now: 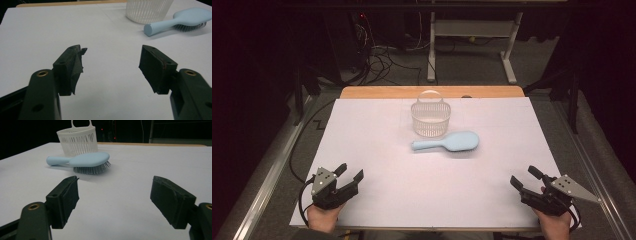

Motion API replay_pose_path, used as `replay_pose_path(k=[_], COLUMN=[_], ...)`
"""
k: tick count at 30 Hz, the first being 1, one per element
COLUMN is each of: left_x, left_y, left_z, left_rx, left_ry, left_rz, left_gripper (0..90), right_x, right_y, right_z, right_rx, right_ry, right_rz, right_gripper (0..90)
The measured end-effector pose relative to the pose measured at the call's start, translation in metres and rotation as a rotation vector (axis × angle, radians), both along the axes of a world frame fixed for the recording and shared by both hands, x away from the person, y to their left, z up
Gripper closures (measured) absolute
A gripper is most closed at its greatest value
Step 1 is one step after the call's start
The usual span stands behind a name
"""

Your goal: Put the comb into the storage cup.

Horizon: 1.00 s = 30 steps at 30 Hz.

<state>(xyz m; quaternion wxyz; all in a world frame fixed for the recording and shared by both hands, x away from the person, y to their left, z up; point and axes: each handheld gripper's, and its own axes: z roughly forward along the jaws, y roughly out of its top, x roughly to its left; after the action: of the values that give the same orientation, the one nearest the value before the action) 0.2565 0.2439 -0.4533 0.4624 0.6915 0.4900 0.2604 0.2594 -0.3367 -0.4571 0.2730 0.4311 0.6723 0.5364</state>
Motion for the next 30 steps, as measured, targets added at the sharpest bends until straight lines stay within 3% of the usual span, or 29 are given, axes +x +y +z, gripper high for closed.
replay_pose_path(k=[4, 19, 30], left_x=[0.001, 0.005, 0.005], left_y=[-0.001, -0.012, -0.014], left_z=[0.001, 0.002, 0.002], left_rx=[-0.001, 0.016, 0.013], left_ry=[-0.013, -0.015, -0.025], left_rz=[0.009, -0.046, -0.056], left_gripper=[34.8, 35.6, 35.7], right_x=[0.0, 0.001, 0.001], right_y=[0.0, 0.0, 0.002], right_z=[0.0, 0.0, 0.0], right_rx=[0.005, 0.007, 0.005], right_ry=[0.005, 0.008, 0.003], right_rz=[0.001, 0.004, 0.007], right_gripper=[23.6, 23.6, 23.5])
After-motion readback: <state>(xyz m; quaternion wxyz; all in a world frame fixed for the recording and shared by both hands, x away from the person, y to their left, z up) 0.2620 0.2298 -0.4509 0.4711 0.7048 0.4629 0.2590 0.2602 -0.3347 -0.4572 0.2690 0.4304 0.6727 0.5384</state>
